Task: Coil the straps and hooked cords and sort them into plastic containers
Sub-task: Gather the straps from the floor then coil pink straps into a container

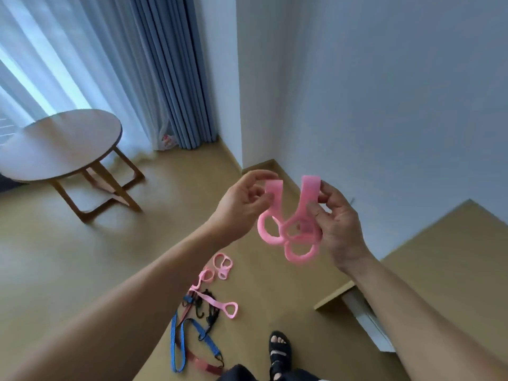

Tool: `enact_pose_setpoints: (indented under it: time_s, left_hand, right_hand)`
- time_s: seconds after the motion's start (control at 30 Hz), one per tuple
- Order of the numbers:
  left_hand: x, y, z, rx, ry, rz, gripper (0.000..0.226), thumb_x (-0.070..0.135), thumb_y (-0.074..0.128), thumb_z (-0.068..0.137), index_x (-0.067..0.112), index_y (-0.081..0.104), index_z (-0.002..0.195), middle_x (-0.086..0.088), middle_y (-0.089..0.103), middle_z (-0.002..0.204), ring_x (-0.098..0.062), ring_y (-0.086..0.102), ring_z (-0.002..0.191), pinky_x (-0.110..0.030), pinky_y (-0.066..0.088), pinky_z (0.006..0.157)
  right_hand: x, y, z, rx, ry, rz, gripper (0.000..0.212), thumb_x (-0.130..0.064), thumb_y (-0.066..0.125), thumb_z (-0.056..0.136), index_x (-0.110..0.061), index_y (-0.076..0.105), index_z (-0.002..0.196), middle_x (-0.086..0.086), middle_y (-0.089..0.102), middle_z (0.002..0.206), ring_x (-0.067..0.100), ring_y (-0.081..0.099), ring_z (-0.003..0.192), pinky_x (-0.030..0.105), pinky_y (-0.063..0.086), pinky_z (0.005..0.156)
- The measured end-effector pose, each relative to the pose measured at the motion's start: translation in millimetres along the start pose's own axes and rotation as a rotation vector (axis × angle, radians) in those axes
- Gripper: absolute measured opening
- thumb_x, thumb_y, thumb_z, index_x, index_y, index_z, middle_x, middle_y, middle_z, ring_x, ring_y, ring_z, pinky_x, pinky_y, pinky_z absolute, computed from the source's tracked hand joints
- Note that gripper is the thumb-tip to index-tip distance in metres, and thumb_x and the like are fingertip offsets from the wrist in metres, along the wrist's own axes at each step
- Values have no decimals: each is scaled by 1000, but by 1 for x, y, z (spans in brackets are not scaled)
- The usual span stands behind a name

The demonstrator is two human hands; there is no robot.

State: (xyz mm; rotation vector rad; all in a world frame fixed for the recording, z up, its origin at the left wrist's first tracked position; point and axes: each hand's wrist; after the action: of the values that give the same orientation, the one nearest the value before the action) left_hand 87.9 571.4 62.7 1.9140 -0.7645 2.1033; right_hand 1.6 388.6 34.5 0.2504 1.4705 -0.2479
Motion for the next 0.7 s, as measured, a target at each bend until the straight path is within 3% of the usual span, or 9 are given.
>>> enact_pose_setpoints:
  time_s: [0.07, 0.17, 0.27, 0.37, 0.47, 0.57, 0.7]
  left_hand:
    - [7, 12, -4, -53, 34, -64, 41, 16, 63, 93, 42, 54, 123, -16, 69, 90, -31, 61, 78, -58, 51, 82]
    - [18, 37, -6, -117, 75, -57, 57, 18, 65, 95, 26, 39, 145, -7, 70, 91, -22, 66, 77, -40, 56, 77]
    - [30, 64, -6, -140, 128, 19, 47, 25, 68, 93, 27, 48, 136, 20, 70, 79, 1, 63, 63, -17, 53, 61]
    - [45, 99, -11, -193, 80, -1, 35, 28, 70, 92, 19, 60, 124, 11, 73, 91, -3, 67, 68, -23, 56, 62]
    - [57, 134, -24, -354, -9, -136, 30, 27, 69, 92, 12, 64, 118, -3, 76, 96, -19, 74, 80, -32, 60, 64]
    - [70, 175, -41, -543, -86, -272, 22, 21, 68, 93, 8, 66, 111, -8, 76, 89, -24, 73, 77, -36, 59, 62]
    - [88, 243, -60, -695, -121, -252, 21, 24, 67, 94, 9, 67, 109, -10, 75, 88, -22, 72, 75, -33, 57, 60]
  right_hand:
    - [-6, -8, -20, 77, -14, -13, 40, -25, 65, 93, -47, 60, 126, -12, 70, 102, 19, 73, 90, 36, 61, 74]
    - [-20, -22, -52, 172, -16, -26, 45, -22, 65, 93, -47, 57, 130, -4, 72, 98, 24, 74, 86, 38, 62, 73]
    - [-40, -40, -84, 266, -31, -25, 46, -15, 66, 92, -40, 59, 130, 5, 72, 99, 24, 74, 85, 34, 60, 68]
    - [-64, -62, -121, 328, -51, 15, 44, -9, 66, 91, -38, 63, 124, 11, 73, 99, 26, 72, 88, 36, 61, 70]
    - [-74, -82, -147, 380, -41, 21, 44, -4, 65, 90, -26, 59, 128, 13, 73, 100, 27, 71, 90, 35, 61, 72]
    - [-73, -103, -170, 532, -47, -27, 44, -1, 67, 89, -27, 59, 123, 5, 76, 93, 17, 72, 82, 25, 57, 68]
    - [-61, -147, -204, 704, -62, -181, 43, -12, 73, 87, -35, 59, 120, -6, 76, 97, 13, 72, 87, 27, 57, 76]
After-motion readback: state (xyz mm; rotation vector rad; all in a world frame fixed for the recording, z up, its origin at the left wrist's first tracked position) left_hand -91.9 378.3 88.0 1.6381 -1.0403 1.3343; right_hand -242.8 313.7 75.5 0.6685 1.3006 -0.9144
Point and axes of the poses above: each hand's wrist, its own z-axis towards the middle knuckle, its own y-axis out of the palm, x = y × z
